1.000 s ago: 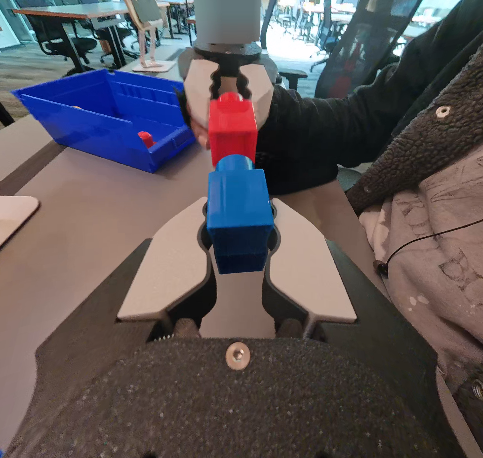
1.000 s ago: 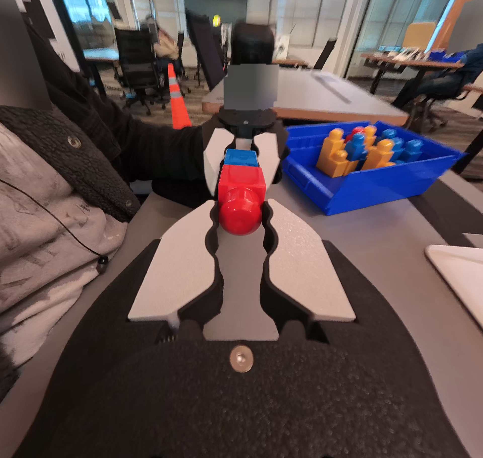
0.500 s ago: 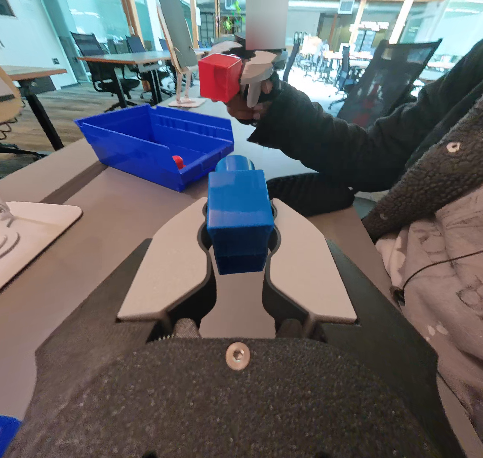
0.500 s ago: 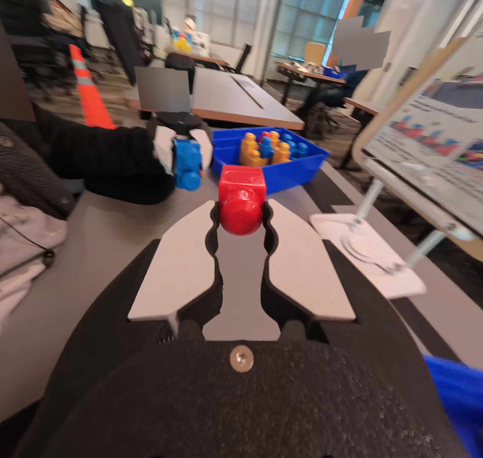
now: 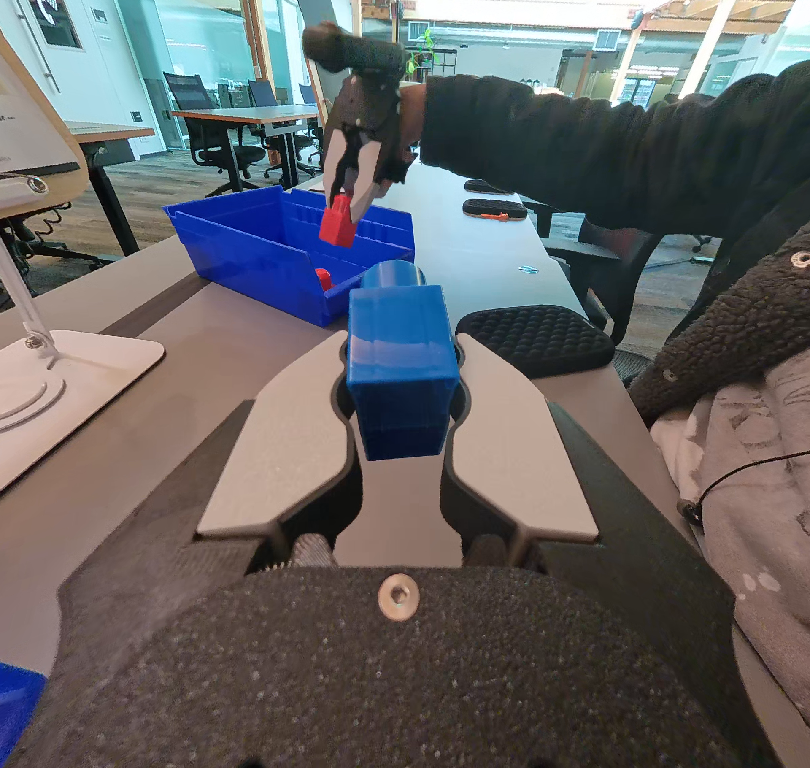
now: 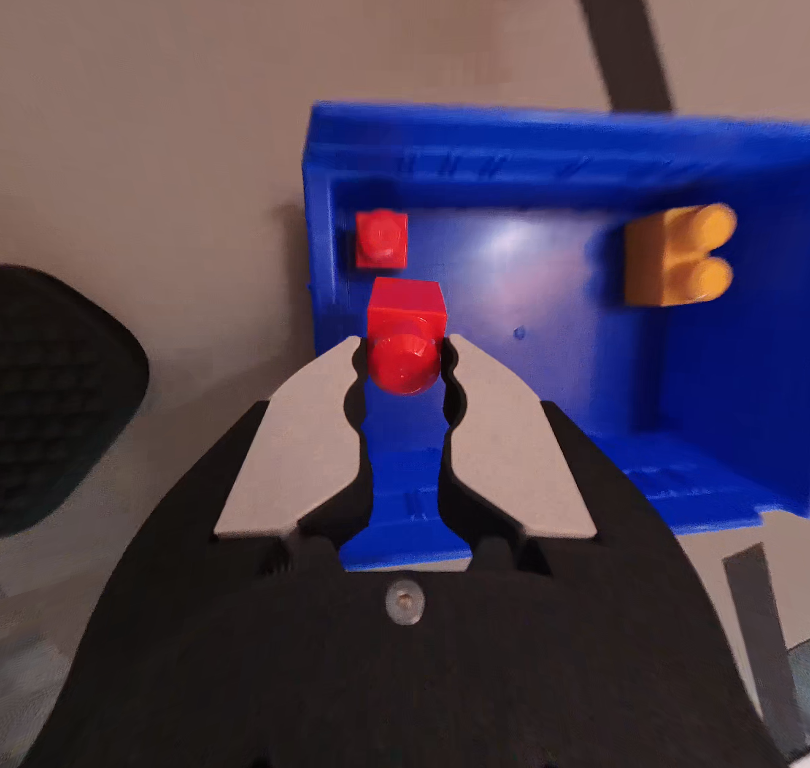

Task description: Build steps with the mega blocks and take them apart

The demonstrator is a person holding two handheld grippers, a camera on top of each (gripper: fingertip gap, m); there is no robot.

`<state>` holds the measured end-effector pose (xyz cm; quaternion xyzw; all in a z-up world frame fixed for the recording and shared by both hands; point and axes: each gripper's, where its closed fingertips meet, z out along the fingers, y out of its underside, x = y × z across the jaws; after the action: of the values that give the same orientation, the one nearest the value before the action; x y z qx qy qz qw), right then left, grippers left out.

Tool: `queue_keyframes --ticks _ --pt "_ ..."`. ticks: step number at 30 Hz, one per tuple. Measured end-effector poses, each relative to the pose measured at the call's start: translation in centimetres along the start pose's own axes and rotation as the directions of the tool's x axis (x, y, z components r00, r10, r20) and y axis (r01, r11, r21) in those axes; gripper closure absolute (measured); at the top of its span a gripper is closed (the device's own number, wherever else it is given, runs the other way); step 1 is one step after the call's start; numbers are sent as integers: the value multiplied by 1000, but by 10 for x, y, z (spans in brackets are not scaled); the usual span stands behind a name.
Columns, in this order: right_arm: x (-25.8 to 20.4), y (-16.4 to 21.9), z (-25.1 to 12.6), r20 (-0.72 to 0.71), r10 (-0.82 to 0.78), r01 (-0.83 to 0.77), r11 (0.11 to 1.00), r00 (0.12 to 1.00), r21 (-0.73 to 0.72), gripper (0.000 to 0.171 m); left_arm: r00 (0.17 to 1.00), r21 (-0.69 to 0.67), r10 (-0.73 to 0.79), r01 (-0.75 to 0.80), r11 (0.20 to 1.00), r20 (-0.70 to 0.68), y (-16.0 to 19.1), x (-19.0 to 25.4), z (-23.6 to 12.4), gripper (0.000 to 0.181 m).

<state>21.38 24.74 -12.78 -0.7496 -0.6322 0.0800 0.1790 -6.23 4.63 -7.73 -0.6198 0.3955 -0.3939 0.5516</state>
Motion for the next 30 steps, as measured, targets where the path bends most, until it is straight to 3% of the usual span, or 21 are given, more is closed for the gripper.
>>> queue_keyframes --ticks 5,15,25,30 --pt "-5 16 37 90 5 12 983 996 -182 139 1000 -9 -3 3 1000 -6 3 0 1 140" --pt "-6 18 71 147 8 40 946 989 -321 139 1000 -26 5 -5 1000 -15 8 3 5 140" --pt "-11 13 78 169 -25 79 943 985 -322 138 1000 -37 11 -11 999 -21 11 5 7 140" --pt "-7 0 57 158 -21 60 967 987 -247 120 1000 -28 10 -10 1000 -16 10 4 6 140"
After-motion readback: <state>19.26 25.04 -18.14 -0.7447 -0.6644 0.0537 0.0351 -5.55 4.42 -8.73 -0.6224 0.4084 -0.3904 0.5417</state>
